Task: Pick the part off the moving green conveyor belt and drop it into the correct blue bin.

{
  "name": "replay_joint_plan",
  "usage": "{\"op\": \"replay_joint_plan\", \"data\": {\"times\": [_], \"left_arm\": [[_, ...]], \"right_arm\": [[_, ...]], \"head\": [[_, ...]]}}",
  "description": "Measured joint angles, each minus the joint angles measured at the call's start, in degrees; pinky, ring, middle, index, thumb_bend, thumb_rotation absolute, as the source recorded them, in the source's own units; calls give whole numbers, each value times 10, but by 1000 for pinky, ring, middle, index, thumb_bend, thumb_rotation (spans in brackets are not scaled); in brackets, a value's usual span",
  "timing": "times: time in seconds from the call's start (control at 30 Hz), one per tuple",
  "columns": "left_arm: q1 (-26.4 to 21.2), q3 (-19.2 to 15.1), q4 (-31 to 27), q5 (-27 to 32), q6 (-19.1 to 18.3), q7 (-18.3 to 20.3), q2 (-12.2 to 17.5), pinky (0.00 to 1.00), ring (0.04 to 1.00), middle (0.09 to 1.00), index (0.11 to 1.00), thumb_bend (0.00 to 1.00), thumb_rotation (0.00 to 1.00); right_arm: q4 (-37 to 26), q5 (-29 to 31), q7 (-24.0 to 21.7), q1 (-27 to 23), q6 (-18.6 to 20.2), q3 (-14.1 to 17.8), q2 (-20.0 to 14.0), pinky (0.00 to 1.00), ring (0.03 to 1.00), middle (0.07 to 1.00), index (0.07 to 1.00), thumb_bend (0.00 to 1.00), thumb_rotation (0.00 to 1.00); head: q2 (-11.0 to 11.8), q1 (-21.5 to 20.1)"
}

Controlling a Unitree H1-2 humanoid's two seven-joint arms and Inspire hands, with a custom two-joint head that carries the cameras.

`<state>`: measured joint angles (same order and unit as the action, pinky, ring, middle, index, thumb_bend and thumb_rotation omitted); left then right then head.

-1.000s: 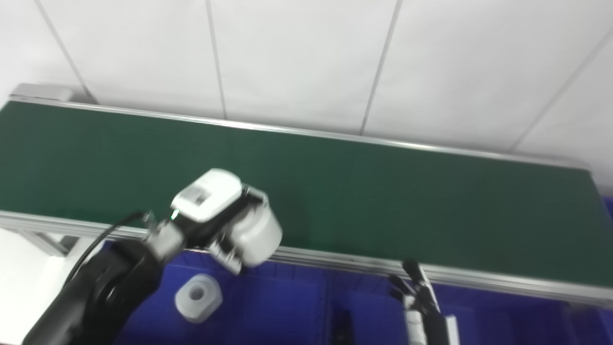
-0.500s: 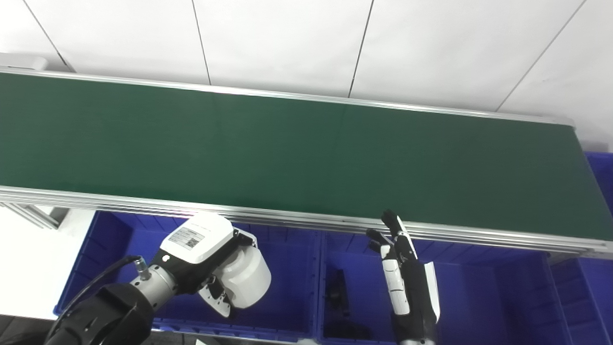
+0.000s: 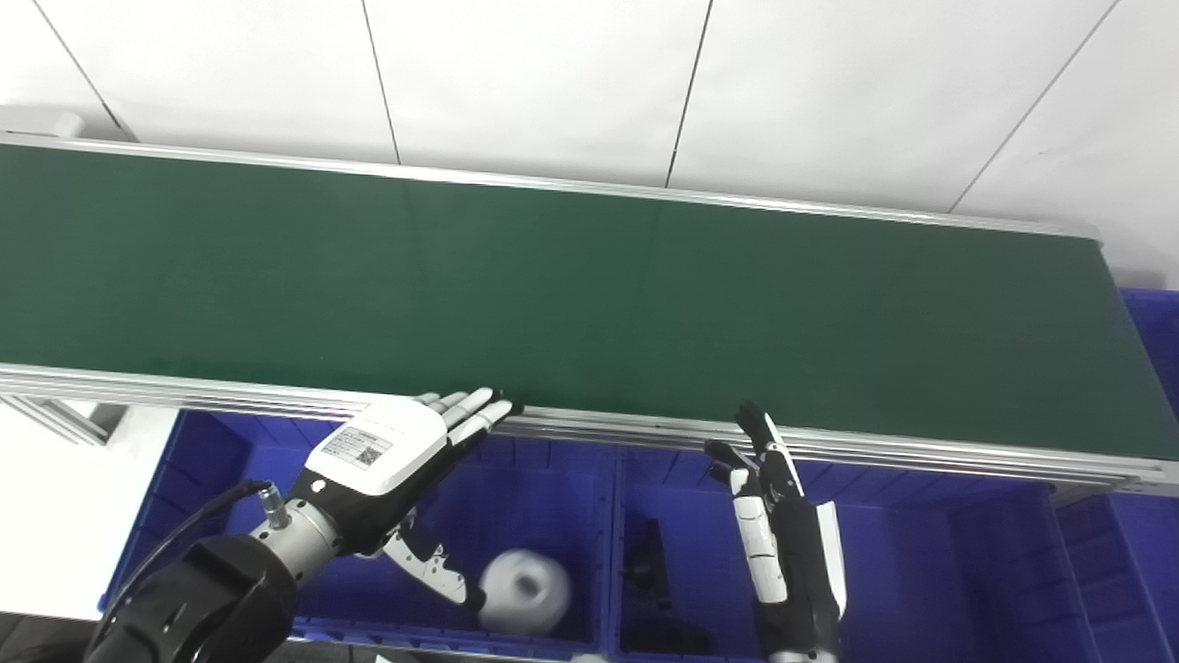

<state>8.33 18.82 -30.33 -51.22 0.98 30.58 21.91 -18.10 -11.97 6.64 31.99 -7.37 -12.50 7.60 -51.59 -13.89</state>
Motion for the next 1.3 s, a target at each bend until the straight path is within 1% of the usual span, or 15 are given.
{"op": "replay_joint_plan", "data": {"times": [0.1, 0.17, 0.2, 0.23, 0.33, 0.37, 0.4, 0.43, 0.5, 0.57, 0.67, 0.77, 0.97, 1.13, 1.3], "left_arm": [[18, -18, -24, 29, -5, -8, -19, 842, 910, 974, 965, 862, 365], [37, -28, -55, 70, -26, -12, -44, 823, 934, 994, 990, 830, 432], [51, -32, -75, 101, -42, -15, -67, 826, 960, 999, 997, 795, 470], [63, -36, -90, 136, -58, -20, -93, 828, 964, 999, 998, 790, 475], [108, -40, -109, 227, -94, -55, -177, 940, 997, 1000, 1000, 713, 620], [121, -41, -105, 252, -106, -62, -199, 966, 999, 1000, 1000, 702, 681], [133, -44, -97, 277, -116, -69, -213, 980, 1000, 1000, 1000, 721, 766], [142, -51, -82, 299, -123, -76, -221, 991, 1000, 1000, 1000, 719, 808], [152, -83, -30, 349, -150, -92, -230, 1000, 1000, 1000, 1000, 715, 830], [153, -109, 1, 388, -168, -112, -232, 1000, 1000, 1000, 1000, 759, 812], [147, -126, 28, 444, -181, -131, -256, 1000, 1000, 1000, 1000, 772, 802], [135, -124, 59, 478, -182, -146, -274, 1000, 1000, 1000, 1000, 782, 823], [129, -127, 63, 511, -196, -166, -270, 1000, 1000, 1000, 1000, 848, 862], [131, -115, 76, 511, -187, -182, -268, 1000, 1000, 1000, 1000, 812, 884], [132, -98, 83, 505, -128, -193, -262, 1000, 1000, 1000, 1000, 780, 893]], "right_arm": [[0, 0, 0, 0, 0, -1, 0, 785, 811, 934, 930, 669, 908], [0, -2, 1, 0, 0, -1, 0, 775, 808, 930, 925, 672, 900], [0, -2, 2, 0, 0, -1, 0, 777, 809, 931, 925, 671, 890], [0, -3, 2, 0, 0, -1, 0, 778, 809, 930, 925, 671, 888], [0, -3, 2, 0, 1, -1, 0, 776, 807, 928, 919, 670, 878], [0, -4, 3, 0, 1, -1, 0, 779, 810, 928, 918, 667, 880], [-1, -5, 3, 0, 2, -1, 0, 789, 817, 928, 917, 665, 882], [-1, -6, 4, 0, 5, -2, 0, 795, 822, 927, 914, 664, 884], [-2, -10, 8, 0, 19, -2, 0, 806, 830, 923, 910, 667, 886], [-3, -15, 15, 0, 25, -2, 1, 811, 841, 927, 914, 670, 915], [-4, -26, 23, -1, 28, -4, 1, 812, 858, 934, 925, 661, 946], [-2, -33, 28, -4, 31, -8, 1, 806, 866, 930, 926, 650, 963], [0, -40, 41, -7, 46, -10, 2, 817, 874, 934, 929, 646, 996], [0, -41, 42, -8, 52, -11, 2, 823, 877, 934, 929, 636, 1000], [4, -35, 42, -9, 52, -11, 2, 826, 880, 935, 932, 646, 1000]], "head": [[0, -3], [0, -3], [1, -10], [1, -10], [2, -17], [2, -21], [1, -30], [-1, -42], [-2, -50], [-2, -70], [1, -81], [2, -85], [4, -86], [11, -78], [24, -64]]}}
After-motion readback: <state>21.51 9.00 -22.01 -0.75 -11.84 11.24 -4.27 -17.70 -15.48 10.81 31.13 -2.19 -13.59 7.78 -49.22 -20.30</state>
